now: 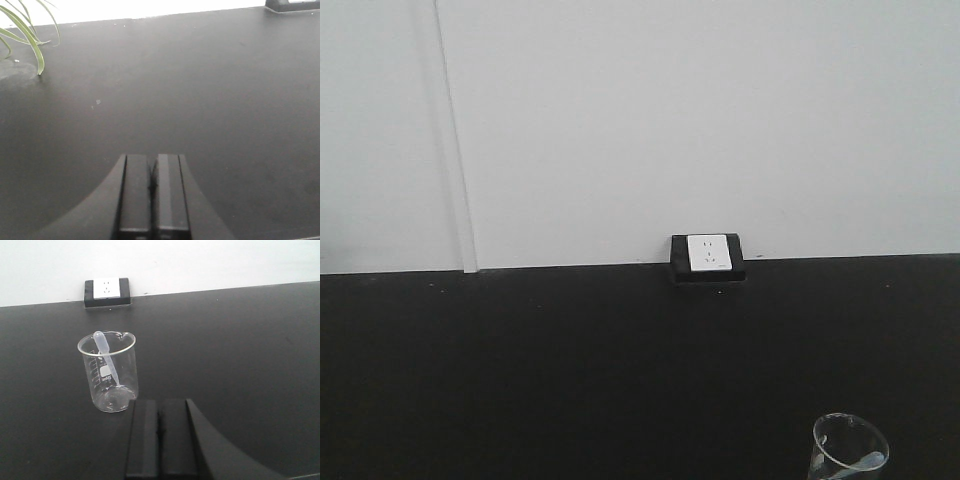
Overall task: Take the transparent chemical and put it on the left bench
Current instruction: 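Move the right gripper toward the clear glass beaker holding the pipette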
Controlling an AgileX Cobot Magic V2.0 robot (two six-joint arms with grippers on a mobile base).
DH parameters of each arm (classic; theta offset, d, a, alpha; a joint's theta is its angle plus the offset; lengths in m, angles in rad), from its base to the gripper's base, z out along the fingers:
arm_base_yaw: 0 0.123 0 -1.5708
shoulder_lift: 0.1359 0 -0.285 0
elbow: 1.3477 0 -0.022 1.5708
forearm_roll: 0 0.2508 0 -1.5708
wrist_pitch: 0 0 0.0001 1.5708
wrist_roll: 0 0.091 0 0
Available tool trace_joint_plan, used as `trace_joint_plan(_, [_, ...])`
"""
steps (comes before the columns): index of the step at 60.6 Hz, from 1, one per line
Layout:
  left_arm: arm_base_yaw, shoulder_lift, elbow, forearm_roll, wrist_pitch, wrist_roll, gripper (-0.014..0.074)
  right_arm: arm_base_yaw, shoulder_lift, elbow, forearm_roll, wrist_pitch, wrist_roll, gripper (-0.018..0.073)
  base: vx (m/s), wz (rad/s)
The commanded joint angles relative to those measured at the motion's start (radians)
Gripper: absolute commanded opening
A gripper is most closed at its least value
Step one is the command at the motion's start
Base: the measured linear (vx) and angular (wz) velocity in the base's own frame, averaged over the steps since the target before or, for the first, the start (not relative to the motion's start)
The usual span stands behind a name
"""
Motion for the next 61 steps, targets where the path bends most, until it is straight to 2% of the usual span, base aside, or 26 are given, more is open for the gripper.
trace_joint_plan(1, [-0.002, -0.019, 0.016, -0.001, -0.078, -0.008, -0.0003, -0.005, -0.009, 0.006, -0.003, -0.081, -0.003, -0.0008, 0.00, 0.00])
trace_joint_plan(45, [-0.002, -0.019, 0.016, -0.001, -0.078, -0.008, -0.0003, -0.005, -0.009, 0.006, -0.011, -0.085, -0.007, -0.0008, 0.00, 0.00])
trace_joint_plan(54, [-0.002, -0.019, 0.016, -0.001, -0.078, -0.008, -0.0003, -0.005, -0.009, 0.006, -0.008, -0.132, -0.002, -0.0008, 0.00, 0.00])
trace_joint_plan(61, [-0.002, -0.019, 0.016, -0.001, -0.078, -0.008, -0.0003, -0.005, -0.009, 0.006, 0.005, -0.219, 0.025, -0.0008, 0.00, 0.00])
